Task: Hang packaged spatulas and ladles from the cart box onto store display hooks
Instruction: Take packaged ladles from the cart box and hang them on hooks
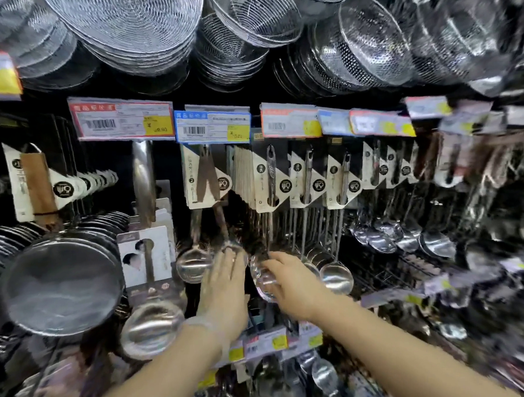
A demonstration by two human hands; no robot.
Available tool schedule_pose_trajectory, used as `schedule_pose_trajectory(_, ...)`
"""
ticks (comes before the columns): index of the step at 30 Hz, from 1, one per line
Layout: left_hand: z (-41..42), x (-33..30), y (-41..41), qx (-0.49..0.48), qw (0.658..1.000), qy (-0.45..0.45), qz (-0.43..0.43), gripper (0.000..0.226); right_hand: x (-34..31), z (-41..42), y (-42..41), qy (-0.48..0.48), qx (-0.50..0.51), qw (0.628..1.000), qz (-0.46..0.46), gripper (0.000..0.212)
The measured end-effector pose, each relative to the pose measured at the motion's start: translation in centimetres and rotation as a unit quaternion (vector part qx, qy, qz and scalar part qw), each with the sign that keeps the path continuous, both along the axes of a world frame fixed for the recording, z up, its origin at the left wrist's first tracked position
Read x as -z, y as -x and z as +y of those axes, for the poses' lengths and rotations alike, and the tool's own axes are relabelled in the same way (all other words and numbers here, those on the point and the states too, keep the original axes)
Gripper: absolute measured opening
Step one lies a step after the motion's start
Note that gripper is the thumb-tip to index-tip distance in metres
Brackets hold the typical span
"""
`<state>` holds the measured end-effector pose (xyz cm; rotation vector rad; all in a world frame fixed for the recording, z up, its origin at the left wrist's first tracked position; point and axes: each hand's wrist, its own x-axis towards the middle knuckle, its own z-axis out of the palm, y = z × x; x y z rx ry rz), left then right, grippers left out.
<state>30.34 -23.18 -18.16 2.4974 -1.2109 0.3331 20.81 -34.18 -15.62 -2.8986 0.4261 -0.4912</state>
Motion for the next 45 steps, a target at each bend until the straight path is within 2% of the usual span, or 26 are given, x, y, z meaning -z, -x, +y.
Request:
schedule_pose_trajectory(2, -1.7, 0.3, 2.3, 0.020, 0.999, -0.025, -0.029, 0.075, 0.6, -1.0, 1.9, 0.016, 0.026, 0.999, 0.022, 0.054)
schedule_pose_trajectory(6, -5.5, 0.6, 7.5, 0.057, 0.996, -0.061, -0.024, 0.079, 1.9, -3.9, 7.1, 0.061, 0.079, 0.993, 0.065, 0.067)
schedule_pose_trajectory(9, -8.8, 1.0, 12.2, 0.089, 0.992, -0.088, -0.024, 0.075, 2.8, -7.1, 12.8, 0.072, 0.133, 0.985, 0.083, 0.067)
schedule_pose_trajectory(14, -16.0, 2.6, 23.8, 0.131, 0.983, -0.126, -0.007, 0.074, 4.0, -13.2, 25.7, 0.039, 0.215, 0.970, 0.110, 0.071)
schedule_pose_trajectory(18, -21.9, 3.5, 34.3, 0.202, 0.969, -0.140, -0.009, 0.074, 5.2, -17.5, 36.5, 0.019, 0.279, 0.952, 0.124, 0.074)
schedule_pose_trajectory(22, -27.6, 3.9, 43.7, 0.266, 0.947, -0.178, -0.028, 0.075, 6.1, -22.1, 46.7, -0.004, 0.343, 0.926, 0.159, 0.072)
schedule_pose_trajectory(27, -34.9, 4.9, 53.0, 0.339, 0.921, -0.186, -0.040, 0.075, 7.7, -27.5, 56.7, -0.029, 0.425, 0.894, 0.142, 0.064)
schedule_pose_trajectory(35, -51.4, 9.5, 64.3, 0.448, 0.877, -0.158, -0.064, 0.070, 9.8, -40.8, 68.2, -0.041, 0.523, 0.836, 0.163, 0.067)
schedule_pose_trajectory(38, -59.2, 9.0, 67.3, 0.475, 0.866, -0.144, -0.054, 0.073, 8.9, -47.7, 71.5, -0.052, 0.552, 0.817, 0.158, 0.066)
schedule_pose_trajectory(42, -69.0, 7.1, 70.5, 0.503, 0.853, -0.138, -0.031, 0.071, 7.5, -56.5, 75.0, -0.016, 0.588, 0.798, 0.133, 0.071)
schedule_pose_trajectory(45, -75.0, 7.1, 72.9, 0.506, 0.849, -0.151, -0.022, 0.070, 7.9, -61.4, 77.1, -0.034, 0.599, 0.788, 0.136, 0.072)
